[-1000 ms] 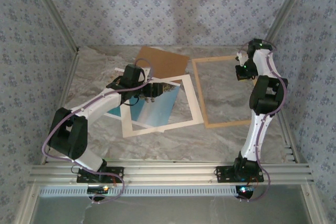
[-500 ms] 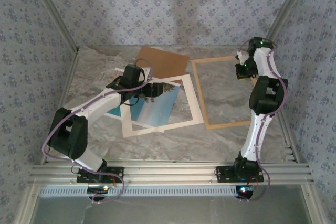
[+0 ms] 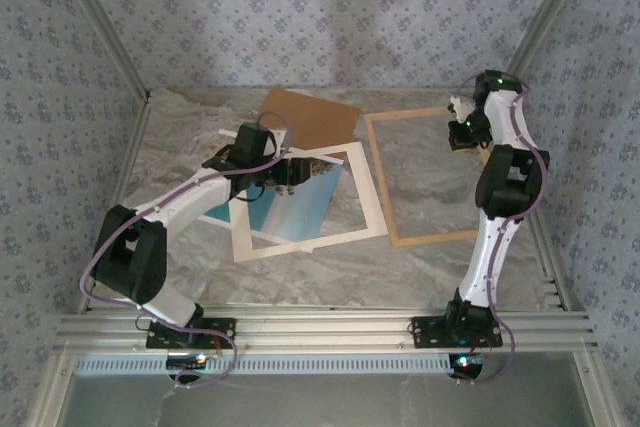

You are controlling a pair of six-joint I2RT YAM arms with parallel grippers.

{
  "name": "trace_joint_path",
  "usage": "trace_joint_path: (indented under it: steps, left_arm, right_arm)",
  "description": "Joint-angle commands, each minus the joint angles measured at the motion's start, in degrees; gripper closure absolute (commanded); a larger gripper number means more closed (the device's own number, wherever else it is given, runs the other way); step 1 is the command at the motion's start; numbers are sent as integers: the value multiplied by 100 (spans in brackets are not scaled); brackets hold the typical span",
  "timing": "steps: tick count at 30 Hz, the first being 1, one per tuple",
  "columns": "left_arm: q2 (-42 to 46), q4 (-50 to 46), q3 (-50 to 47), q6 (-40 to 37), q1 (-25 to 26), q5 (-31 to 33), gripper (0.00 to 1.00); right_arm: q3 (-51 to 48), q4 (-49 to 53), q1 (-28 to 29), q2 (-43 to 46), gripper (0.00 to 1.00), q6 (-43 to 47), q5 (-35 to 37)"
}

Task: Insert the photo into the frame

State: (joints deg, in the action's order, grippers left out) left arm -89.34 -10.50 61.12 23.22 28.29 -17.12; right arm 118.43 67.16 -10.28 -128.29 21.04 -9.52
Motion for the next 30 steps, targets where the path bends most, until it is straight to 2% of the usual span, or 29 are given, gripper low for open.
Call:
trace_joint_path:
  steps: [1, 21, 26, 30]
  left_arm:
    - [73, -74, 31, -11, 39, -37, 24]
    - [-14, -117, 163, -20, 77, -50, 24]
    - [-23, -136, 175, -28, 72, -56, 24]
    - [-14, -152, 172, -62, 78, -45, 24]
  right_arm:
    - [171, 255, -61, -63, 100, 217, -225]
    - [158, 238, -246, -106, 100, 213, -384]
    - [-14, -101, -374, 24, 100, -230, -1156]
    - [-117, -248, -498, 89, 100, -479, -1393]
